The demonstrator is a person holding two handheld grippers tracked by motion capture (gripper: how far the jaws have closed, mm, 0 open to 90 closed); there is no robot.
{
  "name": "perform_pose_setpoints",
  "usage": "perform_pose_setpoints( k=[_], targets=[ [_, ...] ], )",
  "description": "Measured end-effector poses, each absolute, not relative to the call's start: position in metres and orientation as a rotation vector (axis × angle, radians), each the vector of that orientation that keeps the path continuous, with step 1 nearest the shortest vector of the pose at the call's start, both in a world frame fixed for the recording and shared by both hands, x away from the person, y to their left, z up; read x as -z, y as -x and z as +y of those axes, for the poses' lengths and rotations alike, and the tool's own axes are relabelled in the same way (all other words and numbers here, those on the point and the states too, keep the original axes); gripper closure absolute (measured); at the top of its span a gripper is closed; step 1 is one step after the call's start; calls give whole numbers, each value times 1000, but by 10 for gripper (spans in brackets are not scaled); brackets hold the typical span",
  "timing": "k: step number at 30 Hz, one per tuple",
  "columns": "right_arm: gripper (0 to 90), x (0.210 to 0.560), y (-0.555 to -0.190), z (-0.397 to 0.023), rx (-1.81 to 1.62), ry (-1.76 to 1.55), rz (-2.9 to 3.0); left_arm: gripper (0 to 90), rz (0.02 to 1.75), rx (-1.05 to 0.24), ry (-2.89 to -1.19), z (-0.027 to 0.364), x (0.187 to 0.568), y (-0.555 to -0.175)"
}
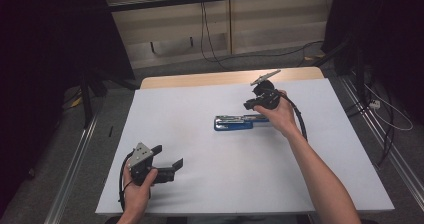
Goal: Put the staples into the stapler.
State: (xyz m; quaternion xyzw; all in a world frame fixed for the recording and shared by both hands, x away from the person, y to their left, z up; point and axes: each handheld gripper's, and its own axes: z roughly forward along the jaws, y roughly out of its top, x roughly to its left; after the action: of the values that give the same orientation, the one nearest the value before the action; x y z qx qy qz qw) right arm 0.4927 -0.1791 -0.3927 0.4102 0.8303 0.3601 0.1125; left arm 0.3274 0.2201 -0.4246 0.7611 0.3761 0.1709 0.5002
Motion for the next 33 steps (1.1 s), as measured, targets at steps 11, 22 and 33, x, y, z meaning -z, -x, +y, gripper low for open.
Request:
perform_pose_setpoints(
  k=[11, 22, 33],
  targets=[
    [794, 393, -488, -171, -1095, -1147, 2464, 51, 908, -411, -1838, 220, 425, -327],
    [794, 393, -486, -159, -1130, -1076, 2491, 52, 915, -414, -1828, 220, 424, -326],
    [794, 393, -485, -151, -1153, -1035, 2516, 43, 913, -421, -1838, 220, 424, -327]
  ],
)
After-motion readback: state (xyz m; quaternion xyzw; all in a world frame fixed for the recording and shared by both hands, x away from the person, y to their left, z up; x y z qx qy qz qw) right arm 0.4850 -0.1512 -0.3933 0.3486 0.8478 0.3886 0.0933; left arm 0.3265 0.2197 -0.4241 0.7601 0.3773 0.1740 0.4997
